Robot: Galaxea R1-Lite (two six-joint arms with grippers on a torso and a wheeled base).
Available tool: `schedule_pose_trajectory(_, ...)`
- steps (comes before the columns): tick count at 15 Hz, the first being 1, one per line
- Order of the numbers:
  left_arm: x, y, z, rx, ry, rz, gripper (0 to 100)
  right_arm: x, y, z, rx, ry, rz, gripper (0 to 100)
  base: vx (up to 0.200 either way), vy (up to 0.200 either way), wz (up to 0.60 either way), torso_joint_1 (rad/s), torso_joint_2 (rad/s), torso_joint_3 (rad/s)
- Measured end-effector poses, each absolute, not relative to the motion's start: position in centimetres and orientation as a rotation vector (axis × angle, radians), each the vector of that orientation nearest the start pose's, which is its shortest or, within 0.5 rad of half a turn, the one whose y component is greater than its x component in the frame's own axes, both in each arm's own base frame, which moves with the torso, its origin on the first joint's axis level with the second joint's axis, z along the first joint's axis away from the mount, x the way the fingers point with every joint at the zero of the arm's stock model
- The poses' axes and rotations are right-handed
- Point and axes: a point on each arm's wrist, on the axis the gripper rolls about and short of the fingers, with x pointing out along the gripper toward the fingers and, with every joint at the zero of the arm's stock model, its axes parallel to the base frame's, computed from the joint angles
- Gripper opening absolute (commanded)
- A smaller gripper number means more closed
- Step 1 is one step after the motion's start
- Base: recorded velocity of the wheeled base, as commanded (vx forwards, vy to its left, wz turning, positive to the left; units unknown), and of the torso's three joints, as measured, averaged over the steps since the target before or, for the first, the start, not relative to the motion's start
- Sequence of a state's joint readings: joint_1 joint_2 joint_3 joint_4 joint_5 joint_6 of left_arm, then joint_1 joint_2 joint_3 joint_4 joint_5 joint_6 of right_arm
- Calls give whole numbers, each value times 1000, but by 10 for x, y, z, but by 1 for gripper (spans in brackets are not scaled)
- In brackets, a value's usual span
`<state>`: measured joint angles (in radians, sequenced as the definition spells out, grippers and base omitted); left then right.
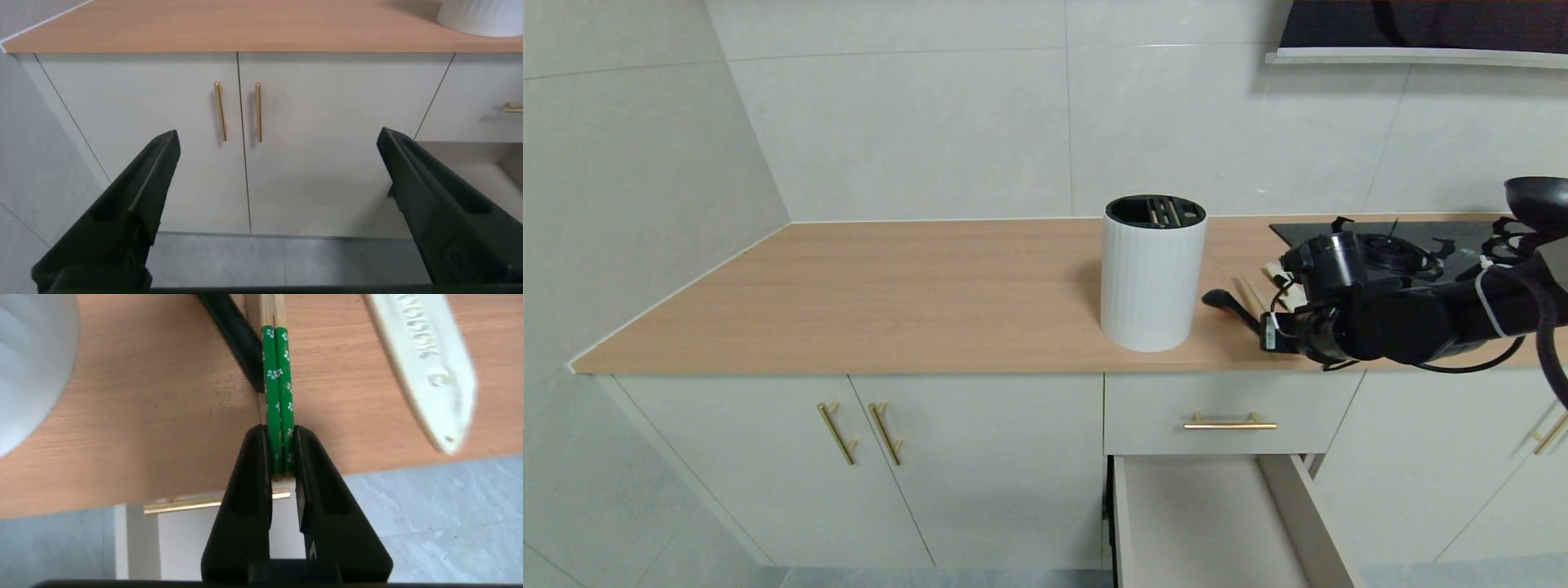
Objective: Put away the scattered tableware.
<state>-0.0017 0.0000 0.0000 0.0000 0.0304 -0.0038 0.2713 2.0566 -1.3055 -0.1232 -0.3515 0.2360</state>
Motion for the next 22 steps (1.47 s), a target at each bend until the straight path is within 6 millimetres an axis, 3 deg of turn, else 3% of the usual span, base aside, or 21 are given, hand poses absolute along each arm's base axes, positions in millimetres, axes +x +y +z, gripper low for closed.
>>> schedule_pose_trajectory(3,-23,1,75,-3,0,29,100,365,96,161,42,568,-140,0,0,0,0,0,0,0)
schedule_pose_trajectory(7,-23,1,75,-4,0,29,100,314,83,193,40,598,-120,0,0,0,0,0,0,0)
schedule_pose_trajectory(12,-23,1,75,-4,0,29,100,220,60,237,83,734,87,0,0,0,0,0,0,0)
schedule_pose_trajectory(14,-23,1,75,-4,0,29,100,191,54,249,69,747,185,0,0,0,0,0,0,0)
schedule_pose_trajectory(17,-23,1,75,-4,0,29,100,172,53,250,11,729,298,0,0,0,0,0,0,0)
schedule_pose_trajectory(22,-23,1,75,-4,0,29,100,165,68,236,-20,734,409,0,0,0,0,0,0,0)
